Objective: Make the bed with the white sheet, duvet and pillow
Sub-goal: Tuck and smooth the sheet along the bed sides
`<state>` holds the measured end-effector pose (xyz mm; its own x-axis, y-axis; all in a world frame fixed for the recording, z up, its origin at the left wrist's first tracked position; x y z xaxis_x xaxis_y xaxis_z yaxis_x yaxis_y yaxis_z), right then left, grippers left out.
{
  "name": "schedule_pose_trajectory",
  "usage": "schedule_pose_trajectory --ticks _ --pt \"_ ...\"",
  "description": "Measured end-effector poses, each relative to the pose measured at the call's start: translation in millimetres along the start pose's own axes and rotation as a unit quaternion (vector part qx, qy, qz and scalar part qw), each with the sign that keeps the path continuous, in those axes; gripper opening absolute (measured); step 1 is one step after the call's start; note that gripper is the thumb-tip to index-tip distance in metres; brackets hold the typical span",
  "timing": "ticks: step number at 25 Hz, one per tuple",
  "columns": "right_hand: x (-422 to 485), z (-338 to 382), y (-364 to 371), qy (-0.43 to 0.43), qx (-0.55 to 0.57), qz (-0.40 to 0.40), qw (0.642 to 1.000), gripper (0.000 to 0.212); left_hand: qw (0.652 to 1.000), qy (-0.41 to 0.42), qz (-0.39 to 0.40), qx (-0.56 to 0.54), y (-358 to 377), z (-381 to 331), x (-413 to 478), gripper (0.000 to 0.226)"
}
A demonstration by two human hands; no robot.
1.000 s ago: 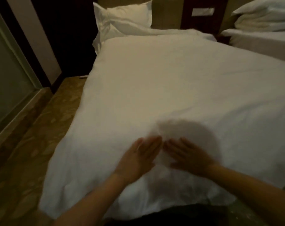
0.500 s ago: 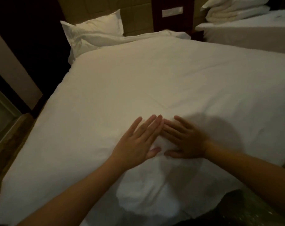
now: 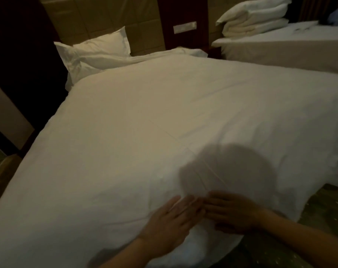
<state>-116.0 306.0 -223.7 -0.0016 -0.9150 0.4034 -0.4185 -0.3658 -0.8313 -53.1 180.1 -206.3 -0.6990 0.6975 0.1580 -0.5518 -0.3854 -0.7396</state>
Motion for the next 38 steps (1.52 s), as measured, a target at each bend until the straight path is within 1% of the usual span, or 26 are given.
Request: schedule_pose_trajectory --ticks 2,3,4,6,8,10,11,12,13,14,15,16,17,18,19,20,21,22,23,24,26,28,30,32,35,38 --pt "8 -38 -39 0.048 0.002 -0.075 0.996 0.039 0.990 -0.052 -0.118 -0.051 -41 36 28 0.065" --pt "16 -66 -57 0.093 -0.015 -0.090 0.991 0.041 0.982 -0.092 -0.149 -0.069 -56 61 44 0.065" --pt "24 -93 -72 0.137 -0.029 -0.091 0.986 0.048 0.978 -0.124 -0.144 -0.080 -61 85 59 0.070" --pt "38 -134 -81 0.191 -0.032 -0.060 0.979 0.064 0.982 -0.150 -0.076 -0.083 -54 117 86 0.084" --pt "32 -136 -62 0.208 -0.017 -0.023 0.978 0.077 0.985 -0.136 0.001 -0.104 -35 115 99 0.099" --pt "12 -112 -41 0.225 -0.007 0.005 0.974 0.085 0.986 -0.114 0.044 -0.110 -21 94 99 0.109" --pt "1 -99 -36 0.228 0.001 0.007 0.974 0.087 0.988 -0.103 0.043 -0.108 -19 85 99 0.110" --pt "-7 -87 -36 0.220 0.016 -0.006 0.975 0.086 0.990 -0.090 0.021 -0.110 -22 79 99 0.109" --pt "-11 -82 -40 0.213 0.035 -0.035 0.976 0.082 0.989 -0.084 -0.006 -0.123 -25 78 99 0.106" --pt "-10 -85 -50 0.212 0.070 -0.076 0.972 0.075 0.982 -0.098 -0.034 -0.157 -29 84 99 0.102" --pt "-5 -98 -61 0.222 0.107 -0.117 0.962 0.069 0.970 -0.130 -0.058 -0.199 -34 100 103 0.100" --pt "5 -118 -72 0.245 0.130 -0.151 0.949 0.063 0.956 -0.171 -0.066 -0.230 -36 121 109 0.101" --pt "15 -143 -80 0.281 0.125 -0.168 0.937 0.062 0.944 -0.215 -0.053 -0.246 -34 146 117 0.106" --pt "24 -169 -84 0.328 0.115 -0.157 0.924 0.066 0.934 -0.252 -0.018 -0.253 -29 172 125 0.112" --pt "32 -195 -85 0.382 0.118 -0.125 0.908 0.073 0.924 -0.282 0.033 -0.256 -22 192 132 0.116" --pt "39 -219 -81 0.434 0.136 -0.078 0.887 0.084 0.915 -0.298 0.077 -0.261 -10 210 140 0.119" --pt "43 -236 -71 0.468 0.158 -0.026 0.869 0.096 0.909 -0.301 0.115 -0.263 1 222 147 0.120" --pt "48 -244 -60 0.480 0.172 0.022 0.860 0.105 0.905 -0.294 0.146 -0.269 10 229 153 0.121" --pt "52 -247 -51 0.473 0.177 0.059 0.861 0.111 0.901 -0.283 0.170 -0.282 19 231 156 0.122" --pt "55 -246 -42 0.462 0.180 0.094 0.863 0.112 0.896 -0.270 0.191 -0.297 26 228 157 0.121" --pt "58 -239 -35 0.457 0.167 0.132 0.863 0.104 0.884 -0.253 0.223 -0.324 36 215 160 0.117" --pt "56 -237 -37 0.464 0.146 0.155 0.860 0.088 0.891 -0.226 0.223 -0.324 39 208 171 0.115" --pt "51 -237 -34 0.474 0.141 0.183 0.850 0.078 0.898 -0.199 0.220 -0.325 41 206 185 0.116" --pt "48 -238 -31 0.470 0.145 0.194 0.849 0.076 0.904 -0.186 0.198 -0.329 43 209 198 0.123" --pt "38 -247 -28 0.456 0.151 0.211 0.851 0.073 0.909 -0.168 0.194 -0.329 48 209 215 0.140" --pt "25 -273 -35 0.429 0.152 0.222 0.862 0.084 0.914 -0.173 0.179 -0.321 55 209 239 0.142"
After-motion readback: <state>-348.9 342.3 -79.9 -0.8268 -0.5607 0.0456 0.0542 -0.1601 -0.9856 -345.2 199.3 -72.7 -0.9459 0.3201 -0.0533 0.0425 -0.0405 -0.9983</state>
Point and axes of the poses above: each hand's wrist, its own x-axis towards the middle knuckle, its own y-axis out of the palm, z = x × y, the point moved 7 cm from there along x, towards the middle knuckle, and after that the axes turned 6 degrees about x, right-handed, at the moved point
